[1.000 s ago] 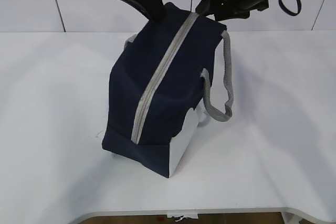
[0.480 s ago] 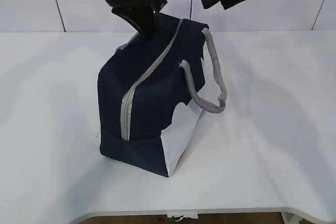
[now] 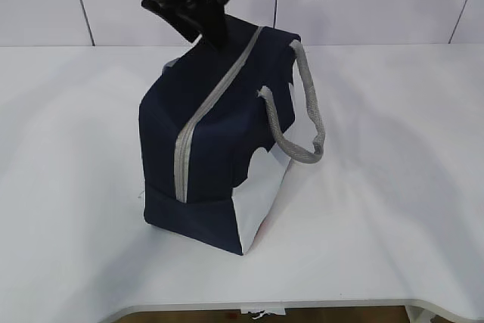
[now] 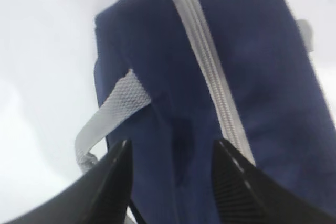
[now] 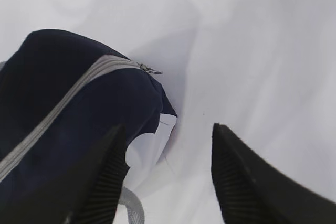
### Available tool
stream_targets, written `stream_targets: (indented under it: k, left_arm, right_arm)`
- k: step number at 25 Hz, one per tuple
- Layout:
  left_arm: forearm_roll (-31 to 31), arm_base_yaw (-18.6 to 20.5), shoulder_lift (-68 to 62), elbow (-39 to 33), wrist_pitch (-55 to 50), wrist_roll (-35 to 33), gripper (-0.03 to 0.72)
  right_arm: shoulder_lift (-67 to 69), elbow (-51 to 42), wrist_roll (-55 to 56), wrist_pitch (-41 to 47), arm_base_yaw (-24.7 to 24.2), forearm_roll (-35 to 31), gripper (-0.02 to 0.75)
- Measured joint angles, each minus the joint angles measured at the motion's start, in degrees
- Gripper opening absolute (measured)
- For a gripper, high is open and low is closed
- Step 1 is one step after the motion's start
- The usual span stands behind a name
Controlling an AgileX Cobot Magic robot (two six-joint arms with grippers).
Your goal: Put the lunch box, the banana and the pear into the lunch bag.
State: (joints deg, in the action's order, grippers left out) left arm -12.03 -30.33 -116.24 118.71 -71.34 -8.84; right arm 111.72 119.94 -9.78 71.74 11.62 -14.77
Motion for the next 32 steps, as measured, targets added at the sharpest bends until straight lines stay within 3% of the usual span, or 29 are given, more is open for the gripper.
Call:
stream_targets:
  k: [10, 15, 18, 23, 25, 27, 32]
  left_arm:
    - [2.1, 0.0, 8.1, 0.0, -0.4, 3.4, 0.377]
    - [3.5, 0.0, 16.4, -2.5, -0.4, 3.7, 0.377]
    - [5.2, 0.0, 23.2, -8.9, -0.6, 3.7, 0.377]
    - [5.3, 0.0, 28.0, -12.0, -1.1, 3.8, 0.371]
    - [5.3, 0.0, 36.9, -18.0, -1.1, 3.8, 0.364]
    - [5.3, 0.0, 37.9, -18.0, -1.1, 3.8, 0.364]
    - [5.1, 0.0, 49.6, -27.9, -1.2, 3.8, 0.362]
  right_arm:
    - [-7.2, -0.3, 0.7, 0.3, 0.0, 1.0, 0.414]
    - [-14.9, -6.9, 0.7, 0.3, 0.0, 1.8, 0.414]
    - [-19.9, -12.4, 0.7, 0.3, 0.0, 2.6, 0.414]
    - [-28.2, -19.5, 0.8, 0.5, 0.0, 2.9, 0.414]
    - [-31.1, -22.0, 0.8, 0.5, 0.0, 2.9, 0.414]
    - [-34.3, -25.0, 0.8, 0.5, 0.0, 3.7, 0.414]
    - [-42.3, -33.2, 0.8, 0.5, 0.0, 5.3, 0.414]
